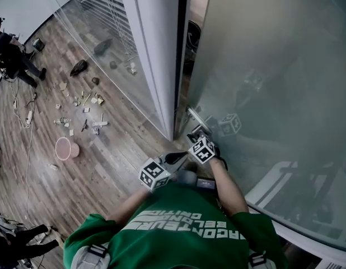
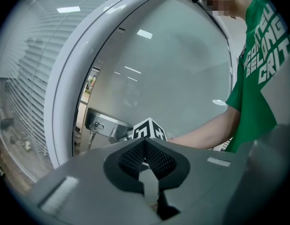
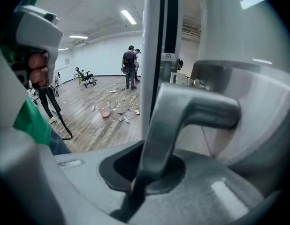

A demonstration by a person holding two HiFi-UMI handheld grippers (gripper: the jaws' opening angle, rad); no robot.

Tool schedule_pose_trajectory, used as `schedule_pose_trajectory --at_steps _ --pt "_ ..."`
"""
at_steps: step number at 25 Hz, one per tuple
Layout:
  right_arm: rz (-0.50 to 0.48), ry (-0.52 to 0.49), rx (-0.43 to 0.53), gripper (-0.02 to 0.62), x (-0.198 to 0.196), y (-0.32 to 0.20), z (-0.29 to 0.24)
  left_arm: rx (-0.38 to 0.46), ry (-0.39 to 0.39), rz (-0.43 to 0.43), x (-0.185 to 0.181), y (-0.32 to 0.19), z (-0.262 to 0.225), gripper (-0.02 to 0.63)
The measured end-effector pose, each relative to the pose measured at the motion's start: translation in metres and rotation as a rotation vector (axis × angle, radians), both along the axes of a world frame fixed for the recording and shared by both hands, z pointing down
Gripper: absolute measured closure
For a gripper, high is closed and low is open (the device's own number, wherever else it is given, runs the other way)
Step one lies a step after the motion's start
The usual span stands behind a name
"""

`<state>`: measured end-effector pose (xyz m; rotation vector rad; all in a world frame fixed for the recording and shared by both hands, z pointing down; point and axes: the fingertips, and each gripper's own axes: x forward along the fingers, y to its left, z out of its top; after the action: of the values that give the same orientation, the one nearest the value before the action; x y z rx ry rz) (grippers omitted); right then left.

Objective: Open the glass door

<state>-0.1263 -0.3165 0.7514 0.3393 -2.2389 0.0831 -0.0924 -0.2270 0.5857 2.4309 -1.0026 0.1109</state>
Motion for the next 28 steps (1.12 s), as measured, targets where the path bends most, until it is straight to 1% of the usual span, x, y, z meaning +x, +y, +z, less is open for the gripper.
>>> schedule_pose_trajectory --at_steps 5,9,11,15,19,23,28 --pt "0.025 -0.008 -0.006 0.601 0.005 -0.016 0.004 -0.01 -0.019 0.02 0.007 -0.012 0.003 0.591" --pt "0.037 -0.007 -0.002 0.601 0.01 -0.04 0.014 0.002 -0.017 0.029 0.016 -0.038 0.011 0.591" --pt "0.051 -0.01 -0.006 0.601 0.013 -0.049 0.015 0.011 -0.01 0.029 0.022 -0.048 0.012 0.591" --pt "0.08 -0.011 -0.014 0.601 0.023 -0.062 0.01 0.01 -0.031 0.056 0.04 -0.056 0.004 0.591" --pt "0.102 -0.005 -0.012 0.601 0.033 -0.087 0.006 0.023 0.001 0.03 0.051 -0.08 0.004 0.591" --pt "0.128 -0.006 -0.009 0.601 0.042 -0.108 0.007 0.02 -0.018 0.001 0.058 -0.097 0.004 0.591" --pt "0.168 -0.006 -0.006 0.601 0.055 -0.125 0.001 0.017 -0.026 0.014 0.082 -0.096 -0.001 0.591"
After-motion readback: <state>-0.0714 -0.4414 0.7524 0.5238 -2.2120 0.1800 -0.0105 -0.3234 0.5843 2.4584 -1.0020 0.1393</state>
